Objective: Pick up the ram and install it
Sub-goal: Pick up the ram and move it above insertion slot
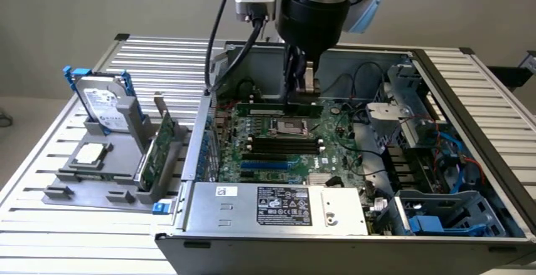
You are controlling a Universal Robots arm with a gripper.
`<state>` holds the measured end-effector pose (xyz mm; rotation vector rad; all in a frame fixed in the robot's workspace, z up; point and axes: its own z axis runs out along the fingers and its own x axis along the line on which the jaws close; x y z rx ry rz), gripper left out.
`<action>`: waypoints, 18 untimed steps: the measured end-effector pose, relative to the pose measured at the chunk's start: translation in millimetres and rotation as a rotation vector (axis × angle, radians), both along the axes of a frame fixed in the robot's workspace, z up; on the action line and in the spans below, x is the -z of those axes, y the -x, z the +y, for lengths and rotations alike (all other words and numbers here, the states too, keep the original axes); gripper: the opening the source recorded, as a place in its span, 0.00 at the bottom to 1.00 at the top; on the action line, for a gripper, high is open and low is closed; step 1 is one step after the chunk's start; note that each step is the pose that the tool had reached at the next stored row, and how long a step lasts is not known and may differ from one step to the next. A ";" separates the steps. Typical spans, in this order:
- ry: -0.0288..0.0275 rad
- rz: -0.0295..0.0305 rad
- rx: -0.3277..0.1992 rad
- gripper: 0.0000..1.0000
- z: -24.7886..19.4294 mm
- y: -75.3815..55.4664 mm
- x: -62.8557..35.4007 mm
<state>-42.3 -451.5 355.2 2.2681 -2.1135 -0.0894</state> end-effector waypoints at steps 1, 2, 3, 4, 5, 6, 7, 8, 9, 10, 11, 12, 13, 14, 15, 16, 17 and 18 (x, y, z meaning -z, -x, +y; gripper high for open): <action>0.0000 -0.0001 0.000 0.13 4.2 -1.2 1.1; 0.0000 -0.0001 0.000 0.13 8.4 -2.4 2.2; 0.0000 -0.0001 0.000 0.13 12.8 -3.5 3.4; 0.0000 0.0000 0.000 0.13 17.3 -4.7 4.5; 0.0000 -0.0001 0.000 0.13 21.3 -5.8 5.6; 0.0001 0.0000 0.000 0.13 24.5 -6.9 6.7; 0.0000 -0.0001 0.000 0.13 27.0 -8.2 7.9; -0.0001 -0.0001 0.000 0.13 29.0 -9.2 9.1; 0.0001 0.0000 0.000 0.13 30.8 -10.3 10.2; 0.0000 -0.0001 0.000 0.13 32.6 -11.3 11.3; 0.0000 0.0000 0.000 0.13 34.6 -12.3 12.6; 0.0000 -0.0001 0.001 0.13 36.4 -13.4 13.7; 0.0000 0.0000 0.001 0.13 38.0 -14.3 15.0; 0.0000 -0.0001 0.001 0.13 39.6 -15.2 16.2; -0.0001 -0.0001 0.001 0.13 41.3 -15.9 17.3; 0.0001 0.0000 0.002 0.13 43.3 -16.4 18.2; 0.0000 0.0000 0.002 0.13 45.1 -16.7 19.0; 0.0000 -0.0001 0.002 0.13 46.7 -17.0 19.6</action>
